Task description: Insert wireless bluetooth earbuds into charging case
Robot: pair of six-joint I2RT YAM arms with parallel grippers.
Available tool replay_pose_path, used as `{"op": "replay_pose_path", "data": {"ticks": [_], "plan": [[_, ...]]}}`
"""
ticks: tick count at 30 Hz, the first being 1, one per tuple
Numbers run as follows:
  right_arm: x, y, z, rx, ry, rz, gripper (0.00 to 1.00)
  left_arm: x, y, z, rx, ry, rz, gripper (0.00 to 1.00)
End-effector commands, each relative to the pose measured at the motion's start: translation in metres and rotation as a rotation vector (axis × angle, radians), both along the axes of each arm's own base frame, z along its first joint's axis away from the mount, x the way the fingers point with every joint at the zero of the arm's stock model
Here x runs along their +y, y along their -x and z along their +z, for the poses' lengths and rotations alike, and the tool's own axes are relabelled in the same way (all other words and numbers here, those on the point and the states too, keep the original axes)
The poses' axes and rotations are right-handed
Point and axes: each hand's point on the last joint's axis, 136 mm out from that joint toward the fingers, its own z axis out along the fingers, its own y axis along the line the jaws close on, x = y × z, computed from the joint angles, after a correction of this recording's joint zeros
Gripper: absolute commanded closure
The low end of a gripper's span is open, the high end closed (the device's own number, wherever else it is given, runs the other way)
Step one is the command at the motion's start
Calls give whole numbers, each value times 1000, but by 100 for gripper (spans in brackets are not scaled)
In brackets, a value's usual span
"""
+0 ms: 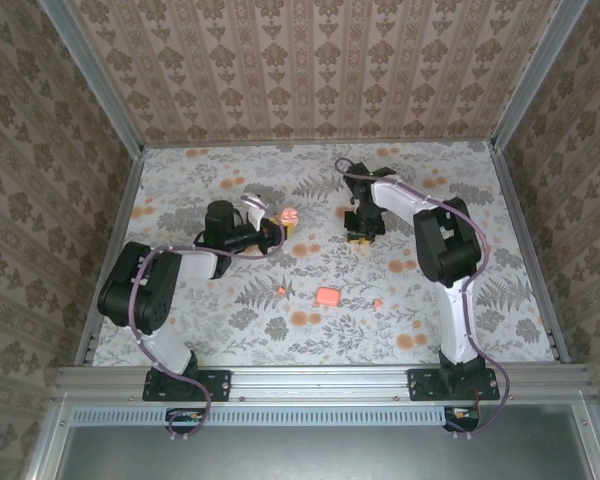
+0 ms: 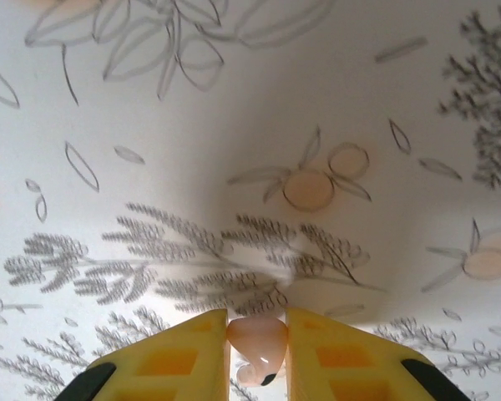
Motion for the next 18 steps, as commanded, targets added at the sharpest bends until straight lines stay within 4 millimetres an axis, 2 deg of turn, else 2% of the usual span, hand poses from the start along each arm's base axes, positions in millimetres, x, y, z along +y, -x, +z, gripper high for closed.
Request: {"op": "replay_pose_path", "data": {"ticks": [1,9,11,18], "plan": [[9,-17,30,-182,-74,-28,79,-11,2,9,-44,38,-32,85],[35,-23,76,-454,-292,32,80,-33,9,5,-113,45,-93,86],[44,-20,90,-525,-334,74,80,-45,16,7,-122,52,-128,86],[64,-10,133,-693,-419,209,81,-49,20,13,-159,53,-147,86]]}}
